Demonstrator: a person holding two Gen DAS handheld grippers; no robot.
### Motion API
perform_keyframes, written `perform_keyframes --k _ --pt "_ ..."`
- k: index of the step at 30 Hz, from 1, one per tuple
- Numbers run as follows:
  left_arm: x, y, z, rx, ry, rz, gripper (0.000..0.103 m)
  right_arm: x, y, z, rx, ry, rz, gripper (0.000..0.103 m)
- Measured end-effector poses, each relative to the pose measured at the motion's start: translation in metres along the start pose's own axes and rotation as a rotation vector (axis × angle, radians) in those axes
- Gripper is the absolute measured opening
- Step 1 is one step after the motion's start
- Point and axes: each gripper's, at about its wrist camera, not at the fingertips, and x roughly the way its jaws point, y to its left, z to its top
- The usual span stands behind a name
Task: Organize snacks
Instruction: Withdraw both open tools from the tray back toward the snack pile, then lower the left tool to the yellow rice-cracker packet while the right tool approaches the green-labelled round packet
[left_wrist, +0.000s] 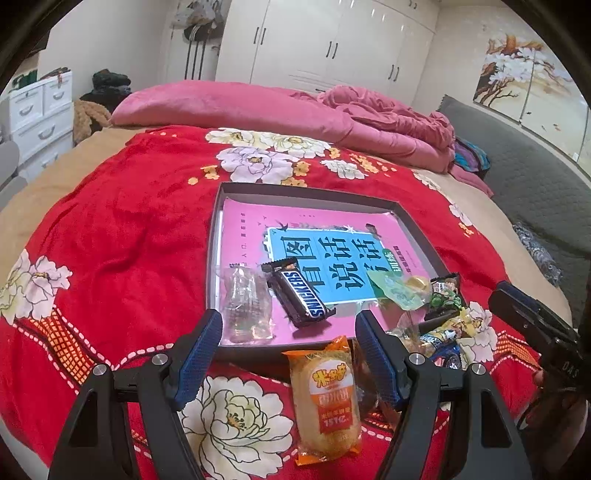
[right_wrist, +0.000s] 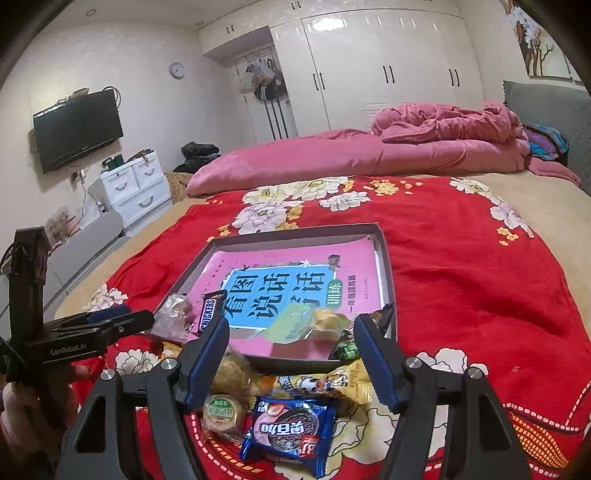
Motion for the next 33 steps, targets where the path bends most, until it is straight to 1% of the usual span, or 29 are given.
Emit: perform_keyframes --k 11,26,33 --pt "-0.002 -0.003 -0.004 0.017 0.005 0.011 0.076 -0.001 0.010 -0.006 -0.020 0.012 0.015 0.070" --pt "0.001 -0.009 -0.013 0.054 0.041 0.021 0.076 0.000 0.021 -0.016 -0.069 0.047 0.041 0.072" --pt "0.003 -0.005 -0.015 0.028 0.062 0.004 0.076 0.002 0.031 -0.021 -0.107 0.072 0.061 0.072"
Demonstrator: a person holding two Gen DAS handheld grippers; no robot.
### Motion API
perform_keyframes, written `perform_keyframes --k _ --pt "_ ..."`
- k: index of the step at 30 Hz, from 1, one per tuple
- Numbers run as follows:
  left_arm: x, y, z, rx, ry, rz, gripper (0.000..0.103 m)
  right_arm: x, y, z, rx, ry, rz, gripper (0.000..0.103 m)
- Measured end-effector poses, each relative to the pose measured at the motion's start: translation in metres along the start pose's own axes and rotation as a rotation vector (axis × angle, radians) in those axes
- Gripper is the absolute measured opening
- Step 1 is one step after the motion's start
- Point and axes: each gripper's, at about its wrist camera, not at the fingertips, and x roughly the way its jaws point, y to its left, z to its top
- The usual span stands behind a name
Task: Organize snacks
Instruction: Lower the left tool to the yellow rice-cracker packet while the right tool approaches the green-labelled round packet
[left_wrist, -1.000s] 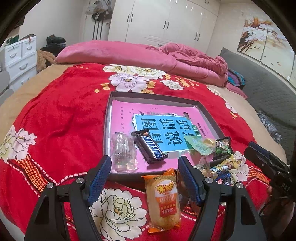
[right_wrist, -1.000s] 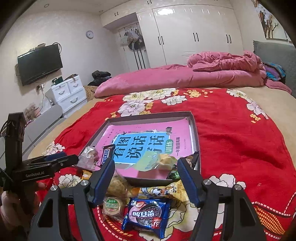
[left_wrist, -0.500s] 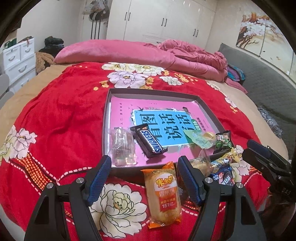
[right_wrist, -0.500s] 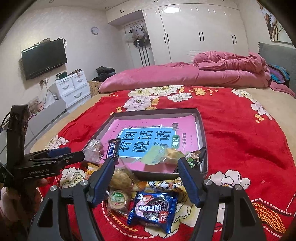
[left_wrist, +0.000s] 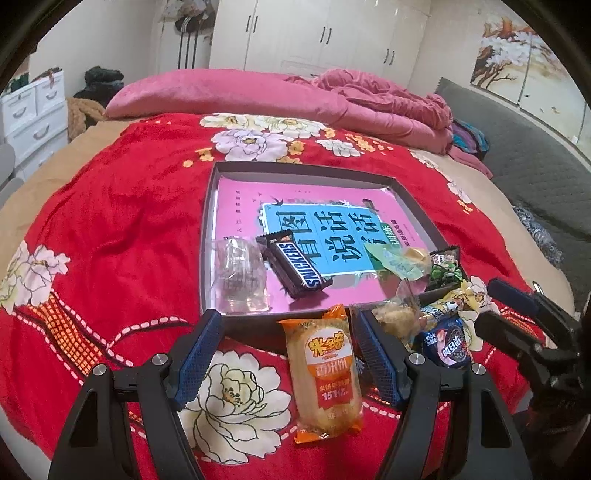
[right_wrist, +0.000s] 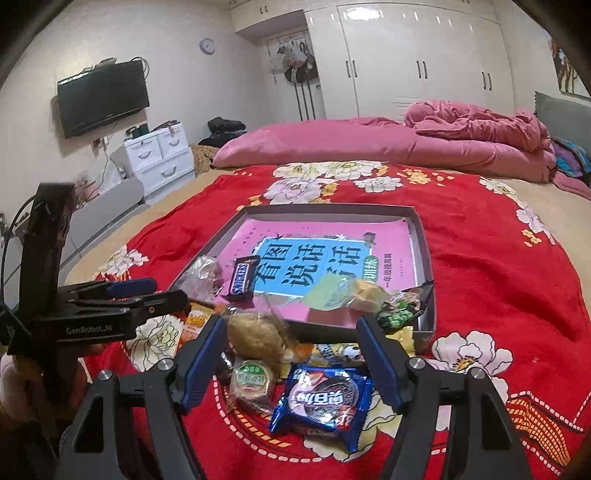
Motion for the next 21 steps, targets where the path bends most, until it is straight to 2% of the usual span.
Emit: perform_keyframes --k 21 --pt "0.010 0.002 -0.004 -0.021 0.056 -0.022 0.076 0.020 0.025 -0.016 -0.091 0.113 0.068 0.072"
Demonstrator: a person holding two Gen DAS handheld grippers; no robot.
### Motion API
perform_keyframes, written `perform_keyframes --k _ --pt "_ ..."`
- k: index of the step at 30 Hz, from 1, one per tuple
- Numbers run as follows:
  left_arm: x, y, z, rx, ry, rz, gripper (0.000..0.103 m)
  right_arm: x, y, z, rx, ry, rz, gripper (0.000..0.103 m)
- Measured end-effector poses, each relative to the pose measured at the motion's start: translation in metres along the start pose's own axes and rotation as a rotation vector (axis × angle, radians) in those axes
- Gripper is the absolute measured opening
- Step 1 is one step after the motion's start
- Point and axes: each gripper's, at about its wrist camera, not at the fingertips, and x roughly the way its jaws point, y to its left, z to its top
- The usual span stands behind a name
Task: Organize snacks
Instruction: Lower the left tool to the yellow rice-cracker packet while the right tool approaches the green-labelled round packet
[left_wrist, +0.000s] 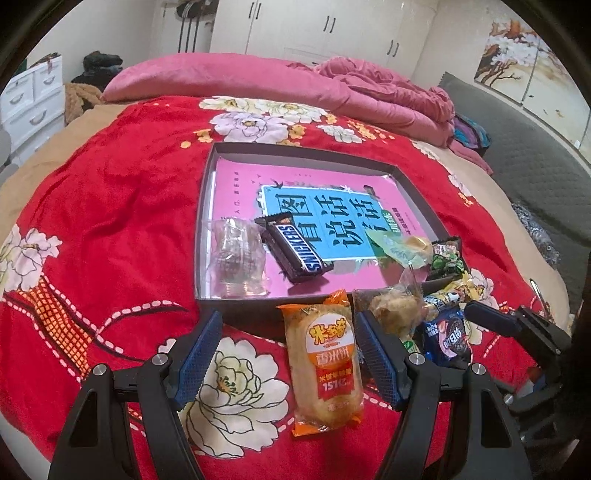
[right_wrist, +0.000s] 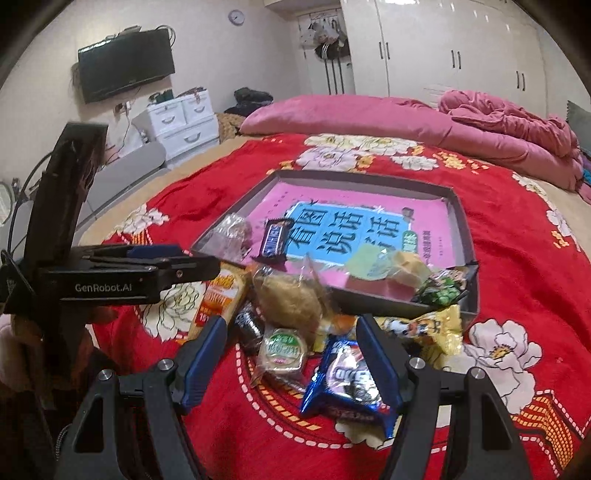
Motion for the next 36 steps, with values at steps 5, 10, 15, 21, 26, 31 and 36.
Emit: perform_keyframes --k 5,10,15,21,26,31,36 --pt "0.004 -0.001 -0.001 -0.003 0.023 -0.013 0.076 0.008 0.007 -0.004 -0.027 0.036 0.013 0.072" --pt "0.007 -0.003 -0.003 0.004 0.035 -0.011 0.076 0.019 0.010 -0.010 -0.044 0.082 0.023 0.072" --pt "0.010 -0.003 -0.004 0.007 0.054 -0.007 0.076 0.026 0.015 -0.014 -0.084 0.108 0.006 0.072" --pt "0.013 -0.007 -0.007 0.021 0.073 -0.008 0.076 0.032 0.021 -0.017 -0.135 0.122 -0.022 0.067" --pt "0.017 -0.012 -0.010 0.035 0.091 -0.005 0.076 0.041 0.023 -0.018 -0.153 0.148 -0.015 0.057" --pt "0.024 -0.015 -0.012 0.042 0.119 0.008 0.076 0.047 0.028 -0.021 -0.189 0.162 -0.027 0.051" --pt "0.029 -0.014 -0.014 0.040 0.139 0.025 0.076 0.045 0.023 -0.020 -0.145 0.159 0.011 0.045"
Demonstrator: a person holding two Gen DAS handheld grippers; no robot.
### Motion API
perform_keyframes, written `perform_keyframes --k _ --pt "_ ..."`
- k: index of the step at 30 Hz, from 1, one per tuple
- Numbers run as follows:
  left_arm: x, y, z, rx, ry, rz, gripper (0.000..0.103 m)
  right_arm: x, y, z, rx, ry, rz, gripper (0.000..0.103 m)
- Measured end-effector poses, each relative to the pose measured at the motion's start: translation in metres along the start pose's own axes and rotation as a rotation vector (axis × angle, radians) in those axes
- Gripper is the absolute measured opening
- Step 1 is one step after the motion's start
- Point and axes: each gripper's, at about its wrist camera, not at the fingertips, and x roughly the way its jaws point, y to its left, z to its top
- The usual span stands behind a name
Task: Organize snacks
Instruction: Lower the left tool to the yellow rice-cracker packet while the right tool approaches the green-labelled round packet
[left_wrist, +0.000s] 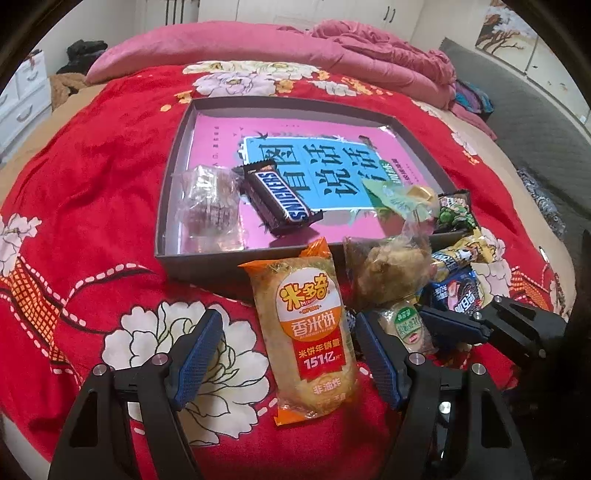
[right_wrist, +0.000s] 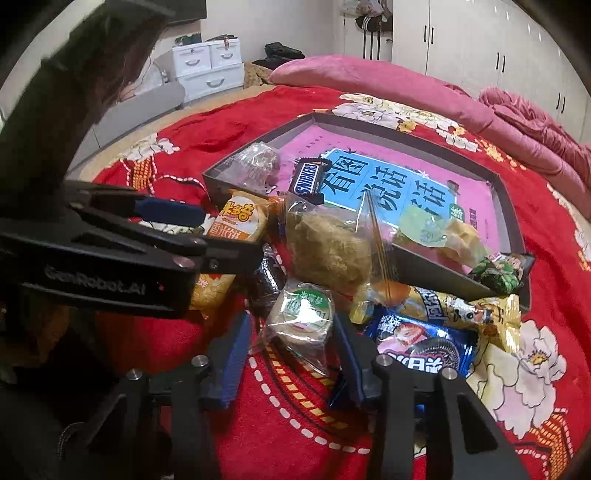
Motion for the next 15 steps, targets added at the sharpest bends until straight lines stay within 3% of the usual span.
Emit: perform_keyframes --k 15 --pt "0.006 0.006 -0.003 -0.046 0.036 -0.026 0.072 0.012 0.006 0.000 -0.033 0.047 -0.050 0.045"
